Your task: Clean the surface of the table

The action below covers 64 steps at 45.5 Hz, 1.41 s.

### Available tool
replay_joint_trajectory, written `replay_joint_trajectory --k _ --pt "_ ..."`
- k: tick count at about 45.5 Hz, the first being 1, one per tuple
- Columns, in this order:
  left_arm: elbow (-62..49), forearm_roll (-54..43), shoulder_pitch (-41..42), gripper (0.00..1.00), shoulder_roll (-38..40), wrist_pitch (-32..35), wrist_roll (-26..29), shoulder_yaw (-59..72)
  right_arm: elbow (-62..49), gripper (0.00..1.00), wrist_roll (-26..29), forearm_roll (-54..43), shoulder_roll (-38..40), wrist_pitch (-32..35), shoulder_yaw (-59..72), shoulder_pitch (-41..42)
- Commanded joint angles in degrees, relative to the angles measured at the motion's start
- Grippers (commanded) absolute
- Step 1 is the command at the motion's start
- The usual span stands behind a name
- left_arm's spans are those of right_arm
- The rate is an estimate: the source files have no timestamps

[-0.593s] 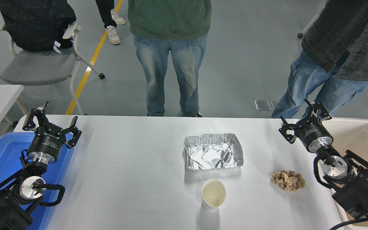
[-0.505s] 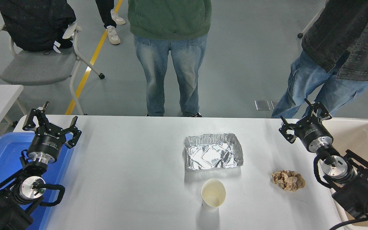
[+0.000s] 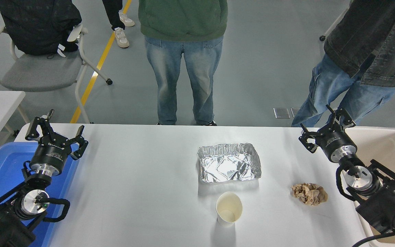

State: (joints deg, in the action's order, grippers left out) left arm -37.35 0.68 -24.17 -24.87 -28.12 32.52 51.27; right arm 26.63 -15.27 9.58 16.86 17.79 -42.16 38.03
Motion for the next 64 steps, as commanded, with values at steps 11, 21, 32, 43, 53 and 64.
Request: replay_joint_trajectory --k 11,21,32,43,53,64 --pt "0.0 0.0 0.0 0.99 0.0 0.0 0.0 0.0 0.2 1.00 0.0 0.1 0.4 0.1 -0.8 -0.3" --pt "0.0 0.0 0.0 0.99 0.0 0.0 0.0 0.0 0.3 1.00 0.1 0.4 2.0 0.1 -1.0 -0.1" --pt "0.0 0.0 0.0 0.99 0.0 0.0 0.0 0.0 0.4 1.00 0.1 0.4 1.9 0.0 -1.0 0.3" --pt "0.0 0.0 0.0 0.99 0.0 0.0 0.0 0.0 1.8 1.00 0.1 0.5 2.0 -0.5 -0.9 0.1" --pt "0.0 0.0 0.0 0.99 0.0 0.0 0.0 0.0 9.2 1.00 0.6 -0.1 5.4 -3.2 0.6 -1.0" --pt "0.0 0.0 0.0 0.99 0.0 0.0 0.0 0.0 18.1 1.00 0.7 -0.2 11.9 -5.5 3.9 -1.8"
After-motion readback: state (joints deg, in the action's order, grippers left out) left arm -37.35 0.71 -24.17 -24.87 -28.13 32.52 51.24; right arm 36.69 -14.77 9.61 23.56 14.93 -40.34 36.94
